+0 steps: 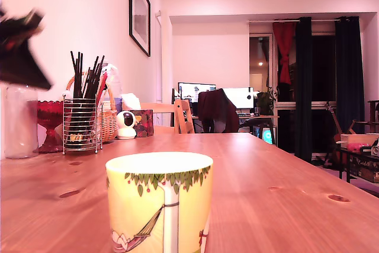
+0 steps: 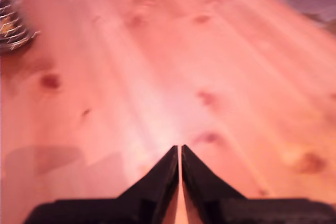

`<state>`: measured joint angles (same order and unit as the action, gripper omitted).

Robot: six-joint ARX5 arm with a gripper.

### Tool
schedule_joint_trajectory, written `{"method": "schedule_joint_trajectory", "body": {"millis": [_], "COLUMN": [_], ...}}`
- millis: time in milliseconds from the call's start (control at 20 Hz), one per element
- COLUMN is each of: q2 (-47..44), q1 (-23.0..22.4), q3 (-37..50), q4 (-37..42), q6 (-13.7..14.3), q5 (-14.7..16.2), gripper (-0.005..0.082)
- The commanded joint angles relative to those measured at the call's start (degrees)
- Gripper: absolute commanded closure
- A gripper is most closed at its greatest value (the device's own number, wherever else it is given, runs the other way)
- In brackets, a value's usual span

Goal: Pick the coffee capsule and then drop it inside the coffee cup in front of you

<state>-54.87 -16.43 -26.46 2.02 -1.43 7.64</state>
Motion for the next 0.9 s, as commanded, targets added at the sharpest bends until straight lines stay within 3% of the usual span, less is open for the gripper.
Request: {"method": "schedule_joint_trajectory", "body": {"millis": [0, 350, 850], "q2": [1.77, 7.3, 21.24], "q1": [1.38, 7.23, 10.82], "q3": [2.82, 7.54, 14.69], "q4": [1.7, 2.27, 0.5], "q6": [-0.79, -1.68, -3.28], "q5": [-0.02, 0.0, -2.25], "gripper": [0.0781, 0.0783, 0.0788]}}
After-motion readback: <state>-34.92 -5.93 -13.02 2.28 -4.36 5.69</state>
